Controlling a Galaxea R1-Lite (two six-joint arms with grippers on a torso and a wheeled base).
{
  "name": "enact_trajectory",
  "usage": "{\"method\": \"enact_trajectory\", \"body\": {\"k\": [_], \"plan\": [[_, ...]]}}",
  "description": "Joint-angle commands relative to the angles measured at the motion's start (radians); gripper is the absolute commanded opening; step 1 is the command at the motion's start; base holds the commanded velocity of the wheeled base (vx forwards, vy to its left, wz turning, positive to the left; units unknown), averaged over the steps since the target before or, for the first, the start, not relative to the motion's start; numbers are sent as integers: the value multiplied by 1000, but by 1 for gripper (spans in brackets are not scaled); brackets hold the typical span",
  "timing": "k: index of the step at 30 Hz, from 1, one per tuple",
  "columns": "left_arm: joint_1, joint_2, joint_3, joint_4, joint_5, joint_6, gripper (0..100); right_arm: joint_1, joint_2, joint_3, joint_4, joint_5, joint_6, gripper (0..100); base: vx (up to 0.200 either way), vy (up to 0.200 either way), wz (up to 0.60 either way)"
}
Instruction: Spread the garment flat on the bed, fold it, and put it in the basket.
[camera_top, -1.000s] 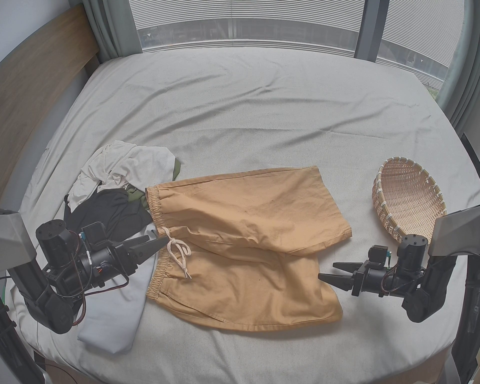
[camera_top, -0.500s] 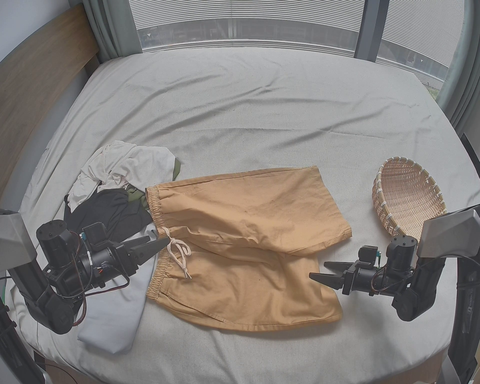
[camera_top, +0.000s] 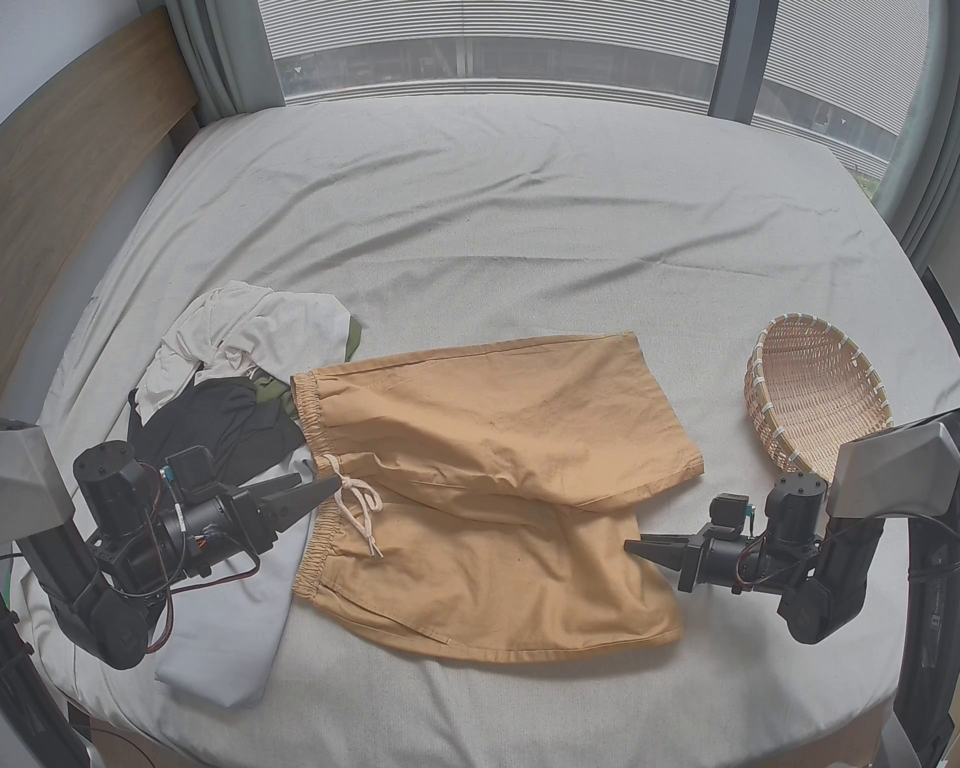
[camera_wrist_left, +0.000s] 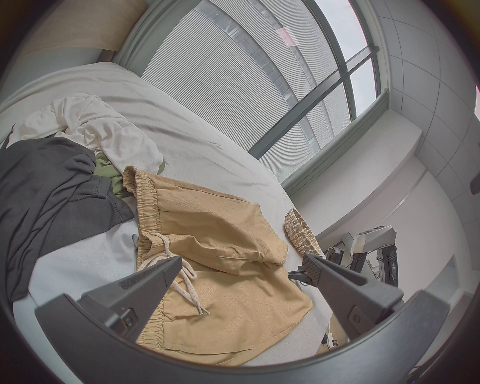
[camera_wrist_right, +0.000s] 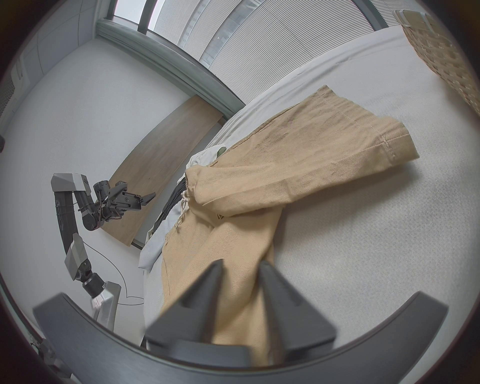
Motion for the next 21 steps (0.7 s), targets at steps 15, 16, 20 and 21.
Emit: {"method": "enact_trajectory", "body": {"k": [15, 16, 20, 21], "plan": [[-1, 0, 0, -1, 0, -1, 100, 8, -106, 148, 0, -3, -28, 0, 0, 0, 0], [-1, 0, 0, -1, 0, -1, 100, 11, -105, 150, 0, -3, -35, 0, 0, 0, 0], [-1, -2, 0, -1, 0, -1, 100, 28, -102, 161, 2, -3, -56, 0, 0, 0, 0], [-1, -2, 0, -1, 0, -1, 100, 35, -97, 165, 0, -3, -65, 0, 0, 0, 0]]}}
